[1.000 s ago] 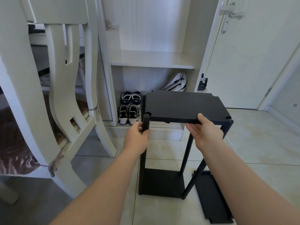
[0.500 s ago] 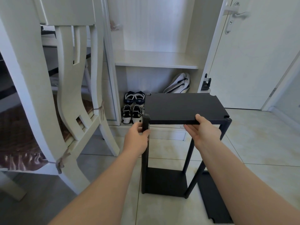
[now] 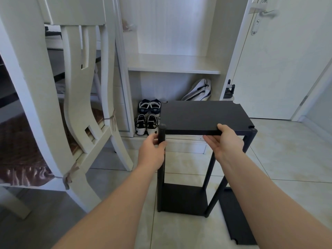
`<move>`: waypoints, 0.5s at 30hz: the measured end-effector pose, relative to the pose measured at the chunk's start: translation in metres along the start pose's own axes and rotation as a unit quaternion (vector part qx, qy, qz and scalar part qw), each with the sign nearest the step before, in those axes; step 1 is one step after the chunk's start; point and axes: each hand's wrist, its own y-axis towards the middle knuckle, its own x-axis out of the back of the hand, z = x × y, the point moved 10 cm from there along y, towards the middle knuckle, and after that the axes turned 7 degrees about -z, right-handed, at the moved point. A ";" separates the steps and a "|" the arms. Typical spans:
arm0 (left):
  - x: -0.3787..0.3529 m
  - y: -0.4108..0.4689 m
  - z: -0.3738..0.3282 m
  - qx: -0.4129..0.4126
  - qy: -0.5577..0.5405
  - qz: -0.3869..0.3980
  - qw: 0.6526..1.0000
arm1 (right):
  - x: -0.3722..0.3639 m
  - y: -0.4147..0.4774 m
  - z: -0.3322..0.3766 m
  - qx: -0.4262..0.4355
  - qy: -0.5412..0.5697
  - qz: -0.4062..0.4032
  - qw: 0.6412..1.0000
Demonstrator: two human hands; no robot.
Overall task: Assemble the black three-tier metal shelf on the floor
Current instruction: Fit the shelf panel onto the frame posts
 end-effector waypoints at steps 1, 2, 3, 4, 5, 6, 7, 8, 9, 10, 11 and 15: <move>0.001 0.000 0.001 0.000 -0.004 -0.005 1.000 | -0.001 0.000 -0.001 -0.003 0.001 0.003 1.000; 0.001 0.001 0.001 0.000 -0.010 -0.011 1.000 | -0.002 0.000 -0.003 -0.009 0.004 0.009 1.000; 0.003 0.001 0.002 0.002 -0.016 -0.017 1.000 | -0.003 -0.001 -0.006 -0.020 0.009 0.017 1.000; 0.005 0.003 0.002 0.003 -0.020 -0.024 0.999 | -0.005 -0.002 -0.011 -0.035 0.015 0.027 0.999; 0.006 0.004 0.002 0.003 -0.021 -0.030 0.999 | -0.006 -0.003 -0.018 -0.052 0.022 0.037 0.998; 0.008 0.005 0.002 0.002 -0.022 -0.033 0.999 | -0.006 -0.004 -0.024 -0.069 0.030 0.043 0.996; 0.008 0.005 0.001 0.001 -0.023 -0.034 0.999 | -0.006 -0.004 -0.030 -0.083 0.040 0.045 0.995; 0.008 0.006 0.001 0.000 -0.025 -0.033 0.999 | -0.005 -0.003 -0.034 -0.092 0.049 0.045 0.994; 0.007 0.005 0.000 0.000 -0.027 -0.031 0.999 | -0.004 -0.002 -0.036 -0.094 0.057 0.041 0.993; 0.005 0.005 0.001 0.001 -0.031 -0.030 0.999 | -0.002 0.001 -0.036 -0.093 0.064 0.036 0.993; 0.003 0.004 0.001 0.005 -0.035 -0.030 0.999 | 0.001 0.004 -0.035 -0.090 0.070 0.030 0.993; 0.002 0.002 0.009 0.044 -0.044 -0.054 0.997 | 0.003 0.009 -0.026 -0.059 0.063 0.039 0.996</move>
